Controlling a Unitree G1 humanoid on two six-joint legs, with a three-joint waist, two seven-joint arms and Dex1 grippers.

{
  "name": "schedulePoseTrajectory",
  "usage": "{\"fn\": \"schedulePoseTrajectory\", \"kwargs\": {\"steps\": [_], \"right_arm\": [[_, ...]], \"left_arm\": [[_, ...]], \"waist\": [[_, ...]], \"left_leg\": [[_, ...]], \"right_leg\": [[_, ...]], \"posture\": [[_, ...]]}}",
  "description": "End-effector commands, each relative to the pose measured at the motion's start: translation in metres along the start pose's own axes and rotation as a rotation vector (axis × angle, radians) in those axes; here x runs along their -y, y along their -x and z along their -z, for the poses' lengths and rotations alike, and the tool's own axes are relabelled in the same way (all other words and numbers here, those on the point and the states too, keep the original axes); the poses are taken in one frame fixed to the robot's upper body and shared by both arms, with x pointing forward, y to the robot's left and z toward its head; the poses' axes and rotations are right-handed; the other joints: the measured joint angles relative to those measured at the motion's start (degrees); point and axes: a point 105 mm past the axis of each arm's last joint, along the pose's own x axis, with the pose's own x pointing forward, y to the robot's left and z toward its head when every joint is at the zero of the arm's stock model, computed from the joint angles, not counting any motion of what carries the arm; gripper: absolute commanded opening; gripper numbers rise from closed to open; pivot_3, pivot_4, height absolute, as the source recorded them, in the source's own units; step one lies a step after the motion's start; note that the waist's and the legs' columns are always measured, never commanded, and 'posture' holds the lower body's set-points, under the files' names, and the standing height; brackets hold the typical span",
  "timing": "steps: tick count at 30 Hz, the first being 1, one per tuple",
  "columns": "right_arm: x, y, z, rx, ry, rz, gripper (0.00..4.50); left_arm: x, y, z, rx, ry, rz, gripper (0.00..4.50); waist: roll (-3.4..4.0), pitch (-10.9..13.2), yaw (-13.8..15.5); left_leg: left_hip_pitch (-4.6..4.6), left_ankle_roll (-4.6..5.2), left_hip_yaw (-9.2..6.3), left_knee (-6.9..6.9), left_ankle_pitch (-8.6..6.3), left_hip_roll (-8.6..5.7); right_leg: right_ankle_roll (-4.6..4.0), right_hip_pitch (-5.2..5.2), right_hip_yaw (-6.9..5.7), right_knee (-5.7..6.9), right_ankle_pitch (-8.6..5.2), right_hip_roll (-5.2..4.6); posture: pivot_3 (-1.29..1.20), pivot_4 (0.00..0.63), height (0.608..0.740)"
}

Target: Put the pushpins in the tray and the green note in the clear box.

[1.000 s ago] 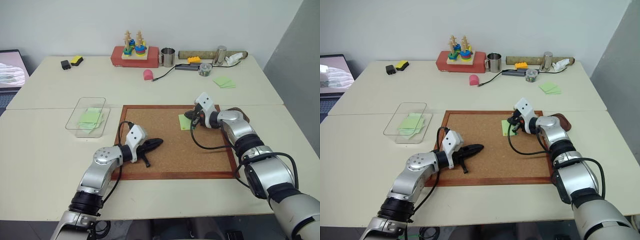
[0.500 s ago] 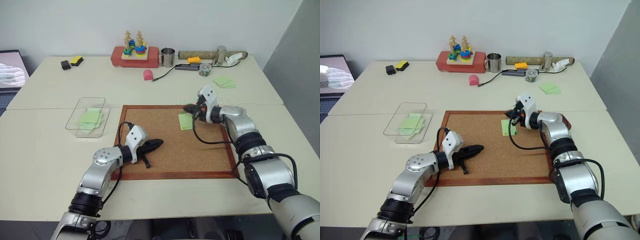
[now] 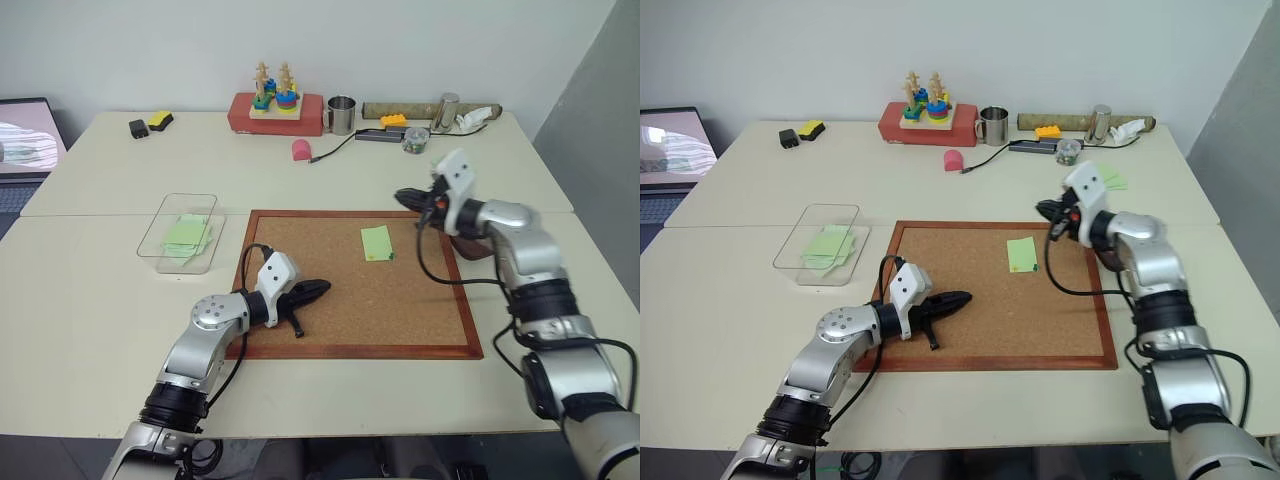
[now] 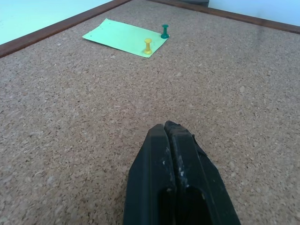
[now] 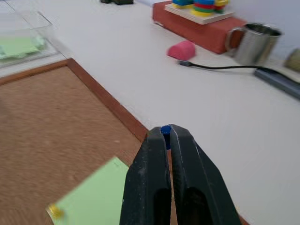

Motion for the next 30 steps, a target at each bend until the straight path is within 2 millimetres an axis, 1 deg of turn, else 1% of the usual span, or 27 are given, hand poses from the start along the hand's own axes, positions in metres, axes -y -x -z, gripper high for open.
{"fn": "schedulePoseTrajectory", "kwargs": {"steps": [1, 3, 6, 9, 12, 16, 18, 19, 22, 25, 27, 30], "right_arm": [[0.024, 0.04, 0.015, -0.115, 0.117, 0.158, 0.02], [0.033, 0.054, 0.025, -0.168, 0.148, 0.223, 0.02], [0.043, 0.067, 0.037, -0.23, 0.161, 0.289, 0.02], [0.044, 0.071, 0.047, -0.27, 0.157, 0.294, 0.02], [0.044, 0.069, 0.057, -0.268, 0.089, 0.306, 0.02], [0.049, 0.071, 0.073, -0.332, 0.121, 0.312, 0.02], [0.051, 0.073, 0.078, -0.356, 0.131, 0.315, 0.48], [0.052, 0.073, 0.078, -0.36, 0.135, 0.315, 0.55], [0.052, 0.073, 0.077, -0.354, 0.129, 0.313, 1.28], [0.053, 0.073, 0.077, -0.356, 0.126, 0.312, 1.89], [0.053, 0.073, 0.077, -0.354, 0.127, 0.312, 2.37], [0.054, 0.074, 0.074, -0.348, 0.125, 0.314, 2.87]], "left_arm": [[0.01, 0.001, 0.028, -0.093, 0.052, 0.034, 0.0], [0.01, 0.0, 0.028, -0.095, 0.048, 0.041, 0.0], [0.009, -0.002, 0.028, -0.096, 0.043, 0.051, 0.0], [0.009, -0.004, 0.027, -0.096, 0.038, 0.061, 0.0], [0.008, -0.006, 0.026, -0.092, 0.036, 0.066, 0.0], [0.008, -0.008, 0.025, -0.089, 0.032, 0.074, 0.0], [0.007, -0.008, 0.025, -0.088, 0.03, 0.072, 0.0], [0.007, -0.007, 0.025, -0.088, 0.03, 0.07, 0.0], [0.007, -0.006, 0.026, -0.089, 0.03, 0.065, 0.0], [0.007, -0.005, 0.027, -0.089, 0.031, 0.063, 0.0], [0.007, -0.005, 0.027, -0.09, 0.031, 0.061, 0.0], [0.007, -0.005, 0.027, -0.09, 0.032, 0.06, 0.0]], "waist": [[0.01, -0.01, 0.08], [0.06, -0.03, 0.04], [0.17, -0.1, -0.28], [0.17, -0.14, -0.24], [0.17, -0.14, -0.2], [0.18, -0.15, -0.02], [0.18, -0.15, 0.08], [0.19, -0.15, 0.09], [0.2, -0.16, 0.09], [0.2, -0.16, 0.09], [0.2, -0.16, 0.08], [0.2, -0.16, 0.08]], "left_leg": [[0.0, 0.0, 0.0, 0.0, 0.0, 0.0], [0.01, 0.0, 0.05, 0.01, 0.0, -0.03], [0.1, 0.0, 0.17, 0.02, 0.0, -0.04], [0.18, 0.0, 0.14, 0.03, 0.0, -0.04], [0.17, 0.0, 0.14, 0.03, 0.0, -0.04], [0.16, 0.0, 0.15, 0.05, 0.0, -0.05], [0.15, 0.0, 0.14, 0.05, 0.0, -0.06], [0.15, 0.0, 0.14, 0.05, 0.0, -0.06], [0.16, 0.0, 0.14, 0.04, 0.0, -0.06], [0.16, 0.0, 0.14, 0.04, 0.0, -0.05], [0.16, 0.0, 0.14, 0.04, 0.0, -0.06], [0.16, 0.0, 0.14, 0.04, 0.0, -0.06]], "right_leg": [[0.0, 0.0, 0.01, 0.0, 0.0, 0.0], [0.0, 0.0, 0.04, 0.01, 0.0, 0.0], [0.01, 0.02, 0.17, 0.05, 0.0, 0.01], [0.03, 0.11, 0.16, 0.05, -0.01, 0.04], [0.03, 0.12, 0.16, 0.02, -0.02, 0.04], [0.05, 0.12, 0.17, 0.03, 0.0, 0.03], [0.05, 0.13, 0.16, 0.01, 0.0, 0.03], [0.05, 0.13, 0.16, 0.01, 0.0, 0.03], [0.05, 0.12, 0.17, 0.01, 0.0, 0.03], [0.05, 0.12, 0.16, 0.02, 0.0, 0.03], [0.05, 0.12, 0.16, 0.01, 0.0, 0.03], [0.05, 0.12, 0.16, 0.01, 0.0, 0.03]], "posture": [[0.0, 0.15, 0.74], [0.0, 0.15, 0.74], [0.0, 0.15, 0.74], [0.0, 0.15, 0.74], [0.0, 0.15, 0.74], [0.0, 0.15, 0.74], [0.0, 0.15, 0.74], [0.0, 0.15, 0.74], [0.0, 0.15, 0.74], [0.0, 0.15, 0.74], [0.0, 0.15, 0.74], [0.0, 0.15, 0.74]]}}
